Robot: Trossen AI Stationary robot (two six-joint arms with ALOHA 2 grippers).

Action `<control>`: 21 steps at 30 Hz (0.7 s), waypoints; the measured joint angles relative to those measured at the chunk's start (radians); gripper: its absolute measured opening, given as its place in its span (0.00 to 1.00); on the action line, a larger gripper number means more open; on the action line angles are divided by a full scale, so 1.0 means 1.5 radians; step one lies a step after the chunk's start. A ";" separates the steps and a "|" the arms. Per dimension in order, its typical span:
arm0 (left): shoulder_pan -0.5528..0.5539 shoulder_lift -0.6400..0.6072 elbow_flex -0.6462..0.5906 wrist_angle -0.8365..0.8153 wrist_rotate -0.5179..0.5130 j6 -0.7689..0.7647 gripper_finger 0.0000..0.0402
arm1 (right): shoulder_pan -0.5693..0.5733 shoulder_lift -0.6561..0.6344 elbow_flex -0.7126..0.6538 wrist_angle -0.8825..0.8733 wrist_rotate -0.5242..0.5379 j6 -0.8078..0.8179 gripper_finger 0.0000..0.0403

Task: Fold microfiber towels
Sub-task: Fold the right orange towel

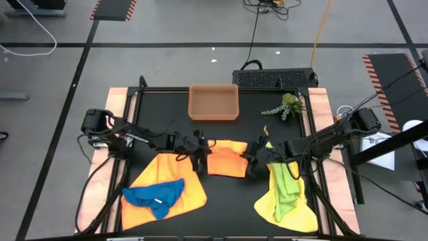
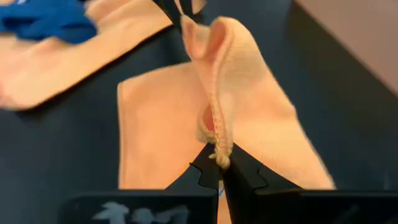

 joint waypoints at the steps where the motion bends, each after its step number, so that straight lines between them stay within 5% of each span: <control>1: -0.009 0.000 0.000 0.000 0.000 0.003 0.02 | 0.009 0.006 0.000 0.001 0.001 0.003 0.00; 9: -0.055 0.000 0.000 0.000 -0.006 0.020 0.01 | 0.032 0.063 -0.028 0.042 0.002 0.032 0.00; 21: -0.082 0.000 0.000 0.006 0.021 -0.004 0.12 | 0.031 0.054 -0.108 0.141 -0.015 0.067 0.01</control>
